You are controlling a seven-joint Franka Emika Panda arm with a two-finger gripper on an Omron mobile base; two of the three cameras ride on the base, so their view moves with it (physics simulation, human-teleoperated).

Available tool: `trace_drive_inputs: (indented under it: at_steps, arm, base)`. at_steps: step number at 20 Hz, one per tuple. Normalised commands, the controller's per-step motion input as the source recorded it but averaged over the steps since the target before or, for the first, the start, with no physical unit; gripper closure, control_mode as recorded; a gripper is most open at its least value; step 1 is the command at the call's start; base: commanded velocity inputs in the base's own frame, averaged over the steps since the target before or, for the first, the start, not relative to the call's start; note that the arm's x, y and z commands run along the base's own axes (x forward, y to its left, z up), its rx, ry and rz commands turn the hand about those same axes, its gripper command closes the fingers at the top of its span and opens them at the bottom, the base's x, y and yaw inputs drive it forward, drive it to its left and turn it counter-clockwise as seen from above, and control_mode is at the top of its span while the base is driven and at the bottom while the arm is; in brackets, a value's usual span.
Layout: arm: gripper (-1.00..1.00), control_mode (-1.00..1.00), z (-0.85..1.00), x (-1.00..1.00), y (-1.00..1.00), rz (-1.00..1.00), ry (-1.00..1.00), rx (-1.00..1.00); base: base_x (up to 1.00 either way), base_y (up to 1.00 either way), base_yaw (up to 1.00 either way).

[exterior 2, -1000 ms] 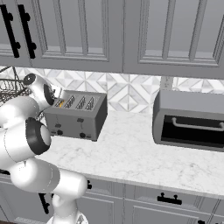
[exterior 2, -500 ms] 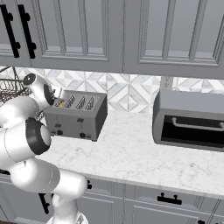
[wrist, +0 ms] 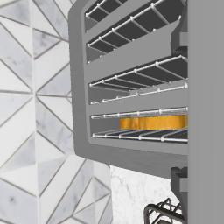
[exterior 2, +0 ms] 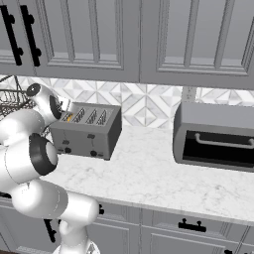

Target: Start the toaster. Once the lever pops up, take the bread to the plate on the dining counter.

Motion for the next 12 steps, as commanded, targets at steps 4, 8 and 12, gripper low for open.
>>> trace_drive_inputs:
  at_steps: [4, 8, 12]
  arm:
    - [-1.0, -1.0, 0.0, 0.0, 0.0, 0.0, 0.0, 0.0]
    - [-1.0, -1.0, 0.0, 0.0, 0.0, 0.0, 0.0, 0.0]
    - [-1.0, -1.0, 0.0, 0.0, 0.0, 0.0, 0.0, 0.0]
  base:
    - [0.0, 0.0, 0.0]
    - [0.0, 0.0, 0.0]
    - [0.0, 0.0, 0.0]
